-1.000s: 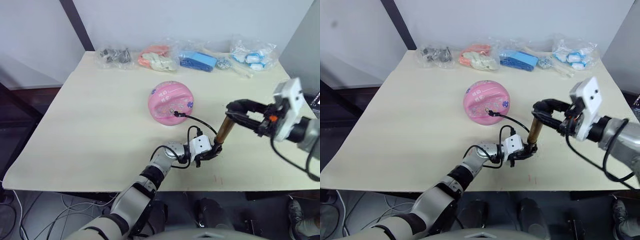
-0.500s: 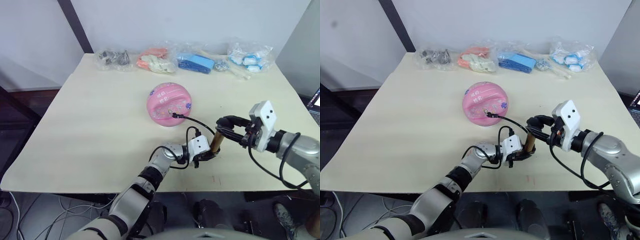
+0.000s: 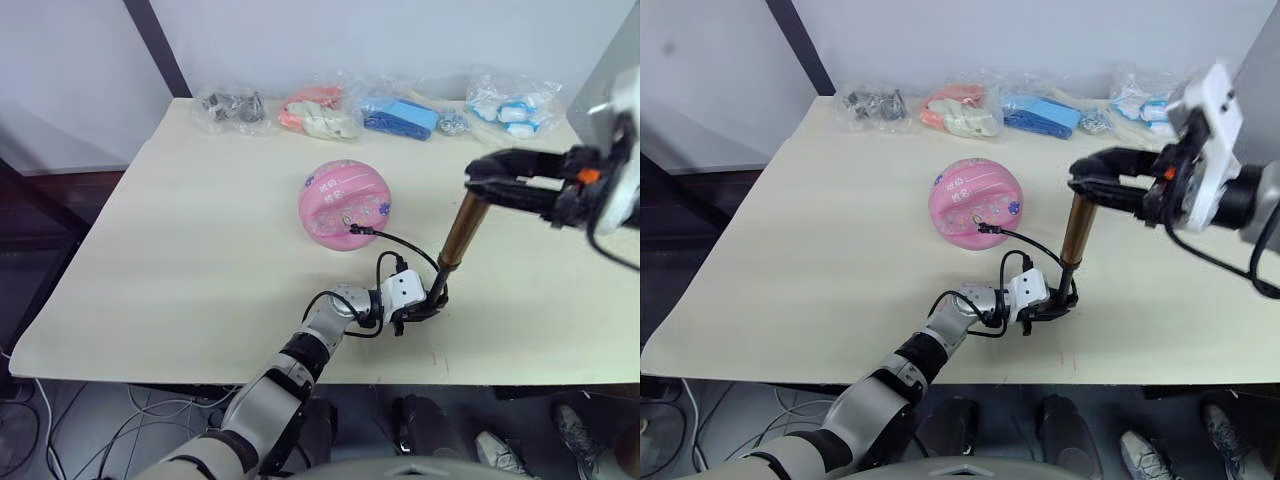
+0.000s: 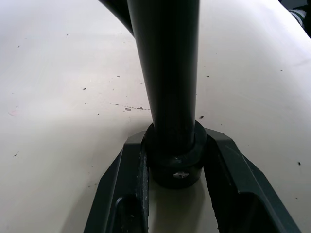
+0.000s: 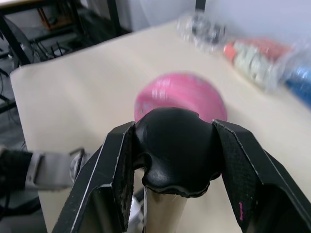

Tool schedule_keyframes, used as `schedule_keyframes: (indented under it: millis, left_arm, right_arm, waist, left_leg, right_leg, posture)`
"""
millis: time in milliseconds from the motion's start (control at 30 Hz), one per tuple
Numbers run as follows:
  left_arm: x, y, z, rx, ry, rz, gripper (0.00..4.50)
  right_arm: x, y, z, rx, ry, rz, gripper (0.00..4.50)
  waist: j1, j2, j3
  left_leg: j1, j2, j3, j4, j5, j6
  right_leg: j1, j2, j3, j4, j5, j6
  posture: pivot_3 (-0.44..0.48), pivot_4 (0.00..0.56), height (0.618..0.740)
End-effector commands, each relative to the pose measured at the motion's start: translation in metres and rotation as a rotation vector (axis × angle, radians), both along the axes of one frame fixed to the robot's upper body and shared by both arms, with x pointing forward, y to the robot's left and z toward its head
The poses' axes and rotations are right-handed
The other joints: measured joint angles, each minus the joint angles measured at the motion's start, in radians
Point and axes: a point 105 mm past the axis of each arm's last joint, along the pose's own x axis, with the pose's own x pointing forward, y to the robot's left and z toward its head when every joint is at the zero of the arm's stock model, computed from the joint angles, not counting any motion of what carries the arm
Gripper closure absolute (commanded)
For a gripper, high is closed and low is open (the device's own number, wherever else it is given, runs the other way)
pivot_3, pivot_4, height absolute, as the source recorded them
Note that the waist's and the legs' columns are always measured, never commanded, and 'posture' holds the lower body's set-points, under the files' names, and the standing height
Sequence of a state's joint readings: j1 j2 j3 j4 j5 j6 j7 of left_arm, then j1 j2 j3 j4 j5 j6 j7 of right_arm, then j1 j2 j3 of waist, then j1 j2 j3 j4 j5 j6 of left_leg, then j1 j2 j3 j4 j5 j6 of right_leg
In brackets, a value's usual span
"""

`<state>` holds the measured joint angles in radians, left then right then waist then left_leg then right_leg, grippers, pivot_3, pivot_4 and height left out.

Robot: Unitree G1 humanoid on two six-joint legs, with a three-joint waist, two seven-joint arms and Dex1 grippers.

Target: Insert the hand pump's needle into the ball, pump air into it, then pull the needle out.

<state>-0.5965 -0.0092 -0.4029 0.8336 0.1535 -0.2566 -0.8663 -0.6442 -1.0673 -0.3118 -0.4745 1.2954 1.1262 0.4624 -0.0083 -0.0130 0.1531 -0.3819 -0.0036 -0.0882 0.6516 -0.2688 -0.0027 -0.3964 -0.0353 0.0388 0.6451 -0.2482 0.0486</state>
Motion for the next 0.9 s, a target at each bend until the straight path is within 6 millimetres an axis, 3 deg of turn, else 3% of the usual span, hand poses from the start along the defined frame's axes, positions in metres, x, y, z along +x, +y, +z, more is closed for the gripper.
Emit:
schedule_keyframes:
  millis: [33,133,467,767,833,900]
  left_arm:
    - [-0.015,0.006,-0.027,0.092,0.068,-0.031,3.42]
    - [-0.016,0.007,-0.028,0.093,0.067,-0.032,3.42]
    - [-0.013,0.01,-0.026,0.093,0.065,-0.027,3.42]
    - [-0.012,0.01,-0.024,0.093,0.065,-0.023,3.42]
    - [-0.012,0.01,-0.024,0.093,0.065,-0.023,3.42]
    - [-0.012,0.01,-0.024,0.093,0.065,-0.022,3.42]
  right_arm:
    - [-0.007,-0.002,0.037,0.062,-0.138,-0.011,2.56]
    - [-0.004,0.001,0.019,0.055,-0.094,-0.015,2.56]
    - [0.008,-0.003,-0.116,-0.008,0.16,-0.109,2.56]
    - [0.004,0.013,-0.208,-0.072,0.324,-0.1,2.56]
    - [0.002,0.014,-0.217,-0.079,0.341,-0.094,2.56]
    - [0.007,0.011,-0.195,-0.049,0.28,-0.096,2.56]
  waist:
    - [0.0,0.0,0.0]
    - [0.0,0.0,0.001]
    - [-0.006,-0.005,-0.005]
    - [-0.009,-0.01,-0.012]
    - [-0.012,-0.011,-0.014]
    - [-0.014,-0.012,-0.015]
  left_leg:
    - [0.0,0.0,0.0,0.0,0.0,0.0]
    - [-0.001,0.0,0.0,0.0,0.0,0.0]
    - [0.003,0.001,0.0,0.0,0.0,0.0]
    - [0.011,0.006,-0.001,-0.001,0.0,0.0]
    - [0.02,0.006,0.0,-0.003,0.0,0.0]
    - [0.023,0.008,0.0,-0.004,0.0,0.0]
  right_leg:
    - [0.0,0.0,0.0,0.0,0.0,0.0]
    - [-0.001,0.0,0.0,0.0,0.0,0.0]
    - [0.003,0.001,0.0,0.001,0.0,0.0]
    - [0.008,0.008,0.0,0.001,-0.002,0.002]
    - [0.016,0.008,0.0,0.0,-0.004,0.002]
    - [0.019,0.009,0.0,-0.001,-0.004,0.001]
  posture:
    - [0.0,0.15,0.74]
    - [0.0,0.15,0.74]
    - [0.0,0.15,0.74]
    - [0.0,0.15,0.74]
    - [0.0,0.15,0.74]
    - [0.0,0.15,0.74]
